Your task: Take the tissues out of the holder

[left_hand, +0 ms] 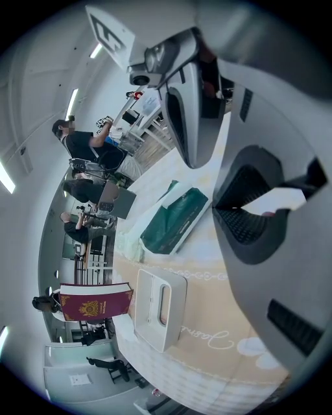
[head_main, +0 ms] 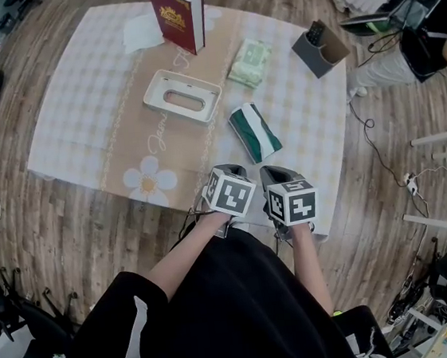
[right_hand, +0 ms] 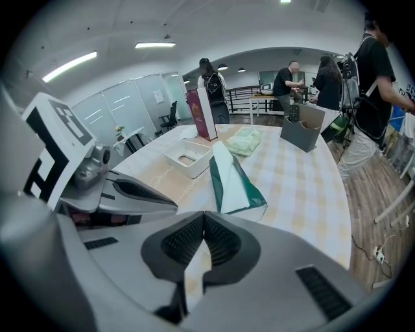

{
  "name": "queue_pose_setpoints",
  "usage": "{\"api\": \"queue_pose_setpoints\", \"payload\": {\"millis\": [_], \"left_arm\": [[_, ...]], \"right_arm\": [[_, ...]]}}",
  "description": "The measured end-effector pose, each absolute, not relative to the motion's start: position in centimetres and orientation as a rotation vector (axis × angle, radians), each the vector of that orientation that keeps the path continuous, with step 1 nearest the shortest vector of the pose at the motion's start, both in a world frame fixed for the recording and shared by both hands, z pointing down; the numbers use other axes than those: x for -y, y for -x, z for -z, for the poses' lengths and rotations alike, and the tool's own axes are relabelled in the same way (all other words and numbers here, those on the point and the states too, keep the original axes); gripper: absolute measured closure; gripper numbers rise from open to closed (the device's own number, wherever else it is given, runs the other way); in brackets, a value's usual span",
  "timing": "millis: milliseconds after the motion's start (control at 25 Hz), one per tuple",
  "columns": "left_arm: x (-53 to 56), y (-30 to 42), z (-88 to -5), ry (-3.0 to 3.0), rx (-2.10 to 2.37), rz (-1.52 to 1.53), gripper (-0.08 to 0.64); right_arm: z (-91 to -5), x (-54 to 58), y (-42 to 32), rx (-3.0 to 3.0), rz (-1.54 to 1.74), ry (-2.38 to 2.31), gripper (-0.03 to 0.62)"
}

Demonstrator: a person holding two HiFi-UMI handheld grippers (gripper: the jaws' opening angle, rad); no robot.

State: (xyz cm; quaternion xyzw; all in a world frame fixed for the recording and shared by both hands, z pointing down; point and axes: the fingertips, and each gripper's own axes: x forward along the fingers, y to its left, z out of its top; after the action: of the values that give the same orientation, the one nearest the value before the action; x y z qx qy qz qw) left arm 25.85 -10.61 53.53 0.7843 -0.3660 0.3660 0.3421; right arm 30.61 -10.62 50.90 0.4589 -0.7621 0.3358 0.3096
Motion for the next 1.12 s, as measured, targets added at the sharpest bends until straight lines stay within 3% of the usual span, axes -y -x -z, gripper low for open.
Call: {"api": "queue_pose_setpoints", "payload": {"millis": [1120], "left_arm": [[11.3,-26.5,-53.0,-2.073,0.922,-0.941,0.552]], "right_arm": [[-51.0,10.7,-31.6,1.95,-0.894,-1.253,0.578]]}}
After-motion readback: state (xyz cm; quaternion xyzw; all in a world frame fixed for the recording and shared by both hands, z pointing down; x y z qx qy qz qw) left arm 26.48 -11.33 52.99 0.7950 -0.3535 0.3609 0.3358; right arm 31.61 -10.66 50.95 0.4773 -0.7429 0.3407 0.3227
